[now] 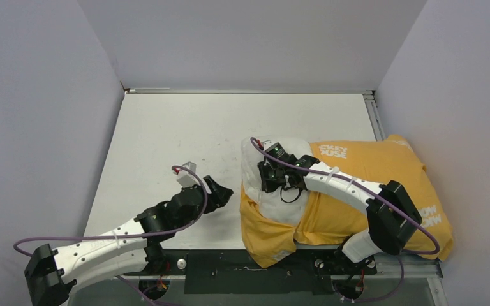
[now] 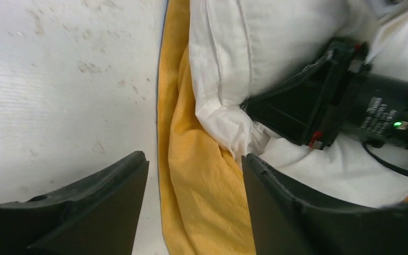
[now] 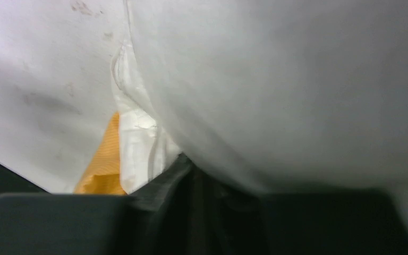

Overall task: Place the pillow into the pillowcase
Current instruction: Stuff the pillow into the pillowcase.

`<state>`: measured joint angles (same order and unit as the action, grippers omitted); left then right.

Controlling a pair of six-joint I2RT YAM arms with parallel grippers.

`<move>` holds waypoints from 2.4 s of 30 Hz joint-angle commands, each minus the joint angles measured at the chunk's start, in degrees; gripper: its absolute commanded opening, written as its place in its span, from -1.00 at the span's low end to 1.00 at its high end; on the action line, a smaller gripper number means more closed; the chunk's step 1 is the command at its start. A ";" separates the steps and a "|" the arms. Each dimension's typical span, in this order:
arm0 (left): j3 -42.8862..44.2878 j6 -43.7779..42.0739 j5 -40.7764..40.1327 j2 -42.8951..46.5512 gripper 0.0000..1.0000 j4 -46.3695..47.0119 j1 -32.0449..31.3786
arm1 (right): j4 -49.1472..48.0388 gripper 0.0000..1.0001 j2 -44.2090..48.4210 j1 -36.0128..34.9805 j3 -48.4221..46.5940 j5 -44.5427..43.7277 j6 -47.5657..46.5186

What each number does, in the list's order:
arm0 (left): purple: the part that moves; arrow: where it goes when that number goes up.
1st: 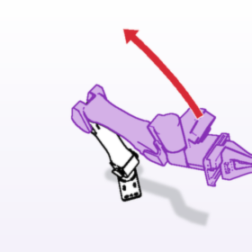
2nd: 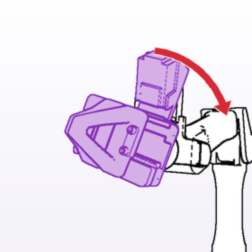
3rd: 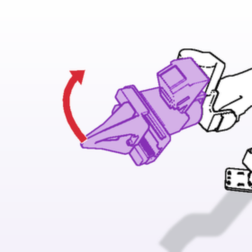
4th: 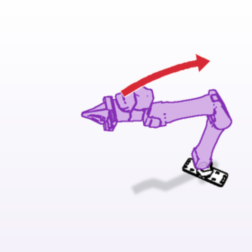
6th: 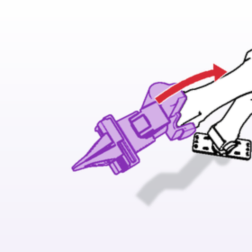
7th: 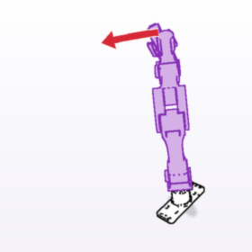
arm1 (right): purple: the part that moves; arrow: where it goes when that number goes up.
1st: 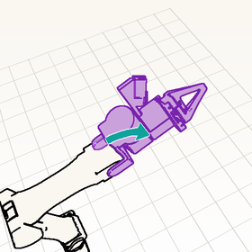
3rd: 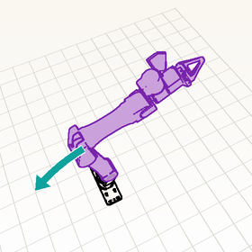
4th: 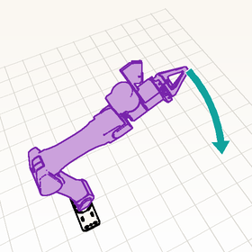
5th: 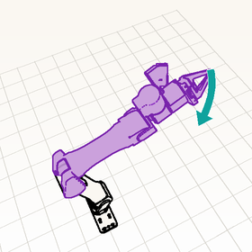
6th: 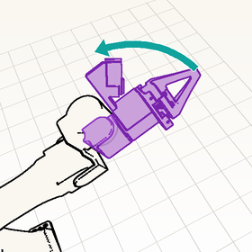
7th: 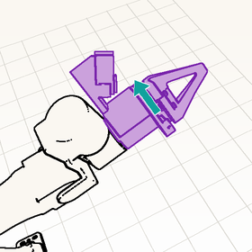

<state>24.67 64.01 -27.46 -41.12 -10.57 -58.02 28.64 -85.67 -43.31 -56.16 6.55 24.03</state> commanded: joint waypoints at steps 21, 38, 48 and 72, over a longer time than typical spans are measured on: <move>20.47 -7.55 52.58 -52.51 0.65 53.07 21.70 | 21.67 0.88 32.30 0.36 -9.74 -35.04 6.96; 21.49 -15.01 49.03 -41.98 -1.00 42.65 23.83 | 14.10 -0.42 25.50 8.29 -7.06 -26.83 3.56; 11.76 -16.25 40.74 -30.70 -1.00 37.83 18.83 | 1.68 -0.89 6.73 1.47 -23.09 1.79 -4.26; 12.16 -4.73 3.08 -49.00 -1.00 65.99 9.24 | -19.79 -0.89 8.96 -16.34 -16.97 28.93 9.23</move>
<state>29.98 54.37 -15.27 -86.37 39.86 -47.64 22.79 -81.08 -50.30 -74.54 12.29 25.30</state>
